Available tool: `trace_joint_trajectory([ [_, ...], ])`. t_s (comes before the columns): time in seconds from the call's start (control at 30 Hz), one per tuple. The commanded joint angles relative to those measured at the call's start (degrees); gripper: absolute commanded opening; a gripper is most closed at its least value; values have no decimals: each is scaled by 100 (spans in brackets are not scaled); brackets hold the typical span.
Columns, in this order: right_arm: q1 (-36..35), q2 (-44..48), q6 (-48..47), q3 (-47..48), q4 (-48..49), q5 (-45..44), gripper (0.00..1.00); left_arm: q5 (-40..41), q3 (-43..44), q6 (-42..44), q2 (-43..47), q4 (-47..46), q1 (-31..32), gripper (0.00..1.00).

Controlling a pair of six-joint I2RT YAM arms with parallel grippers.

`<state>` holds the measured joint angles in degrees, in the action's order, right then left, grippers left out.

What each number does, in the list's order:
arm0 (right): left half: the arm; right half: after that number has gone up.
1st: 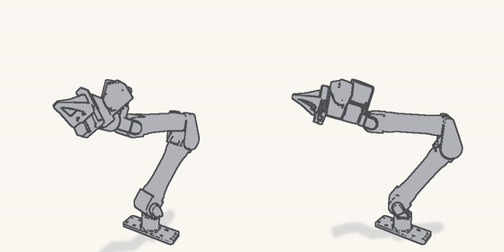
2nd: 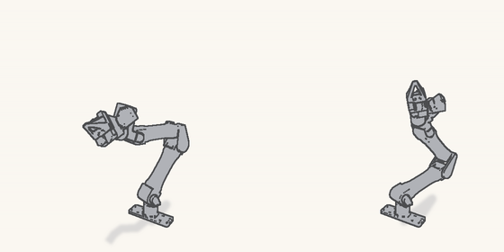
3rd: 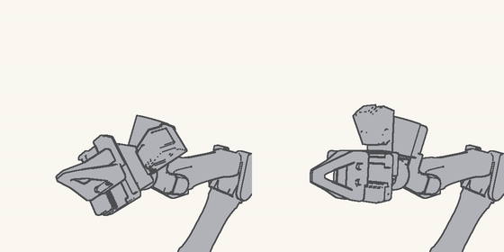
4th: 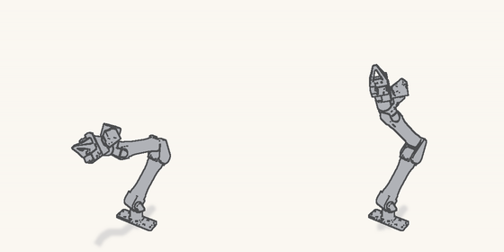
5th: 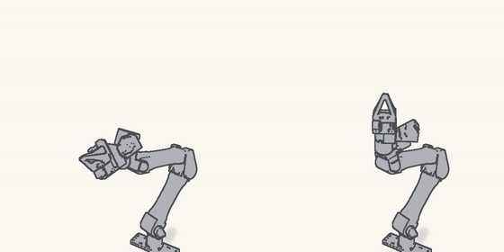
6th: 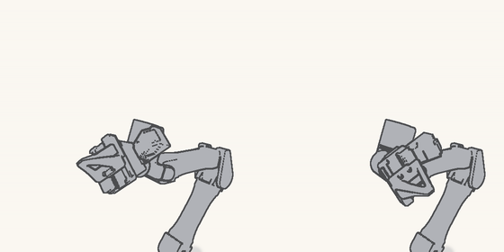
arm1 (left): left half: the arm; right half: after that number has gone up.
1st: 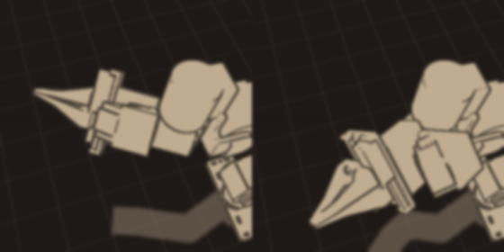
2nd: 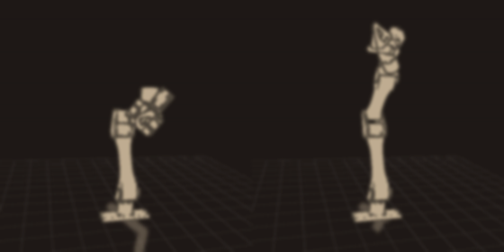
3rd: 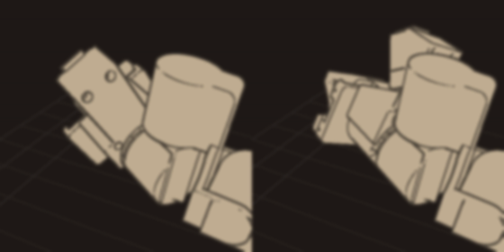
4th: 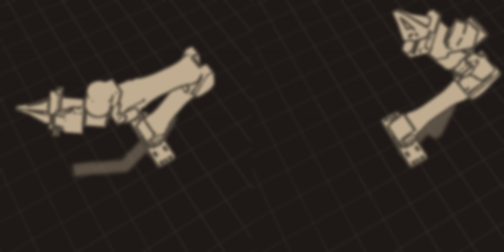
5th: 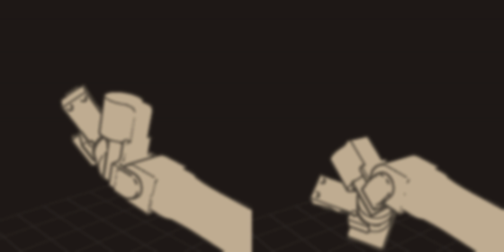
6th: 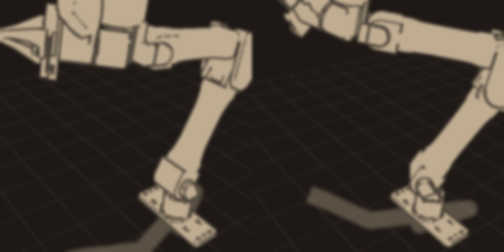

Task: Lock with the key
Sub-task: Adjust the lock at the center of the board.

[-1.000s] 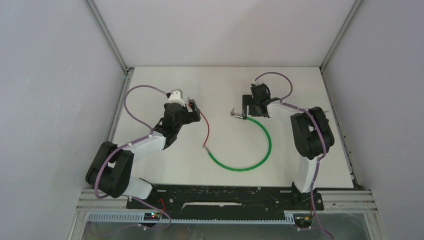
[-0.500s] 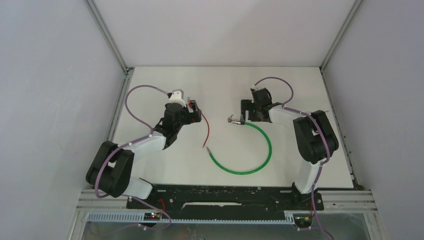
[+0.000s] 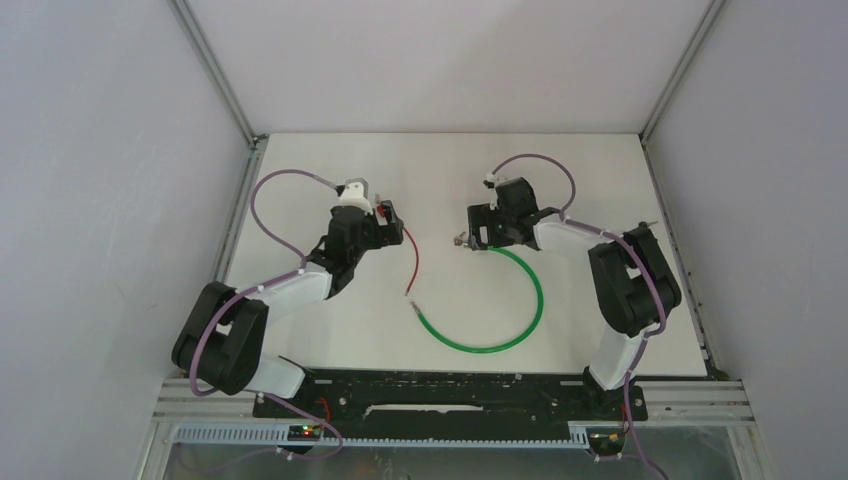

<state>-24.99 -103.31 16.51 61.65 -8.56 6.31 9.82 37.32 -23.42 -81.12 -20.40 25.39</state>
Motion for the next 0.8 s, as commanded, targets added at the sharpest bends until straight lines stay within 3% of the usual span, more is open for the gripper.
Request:
trace_joint_trajectory([
  [0.0, -245, 22, -595, 326, -293, -41, 93, -75, 293, 145, -27, -152, 19, 100],
  [0.27, -854, -522, -1170, 846, -858, -1487, 90, -78, 302, 154, -26, -143, 19, 100],
  [0.63, -636, -868, -1088, 1038, -1112, -1413, 80, -47, 369, 182, -65, -47, 19, 99],
  [0.77, -531, -910, -1033, 1051, -1139, -1225, 69, -35, 379, 190, -77, -29, 19, 99],
])
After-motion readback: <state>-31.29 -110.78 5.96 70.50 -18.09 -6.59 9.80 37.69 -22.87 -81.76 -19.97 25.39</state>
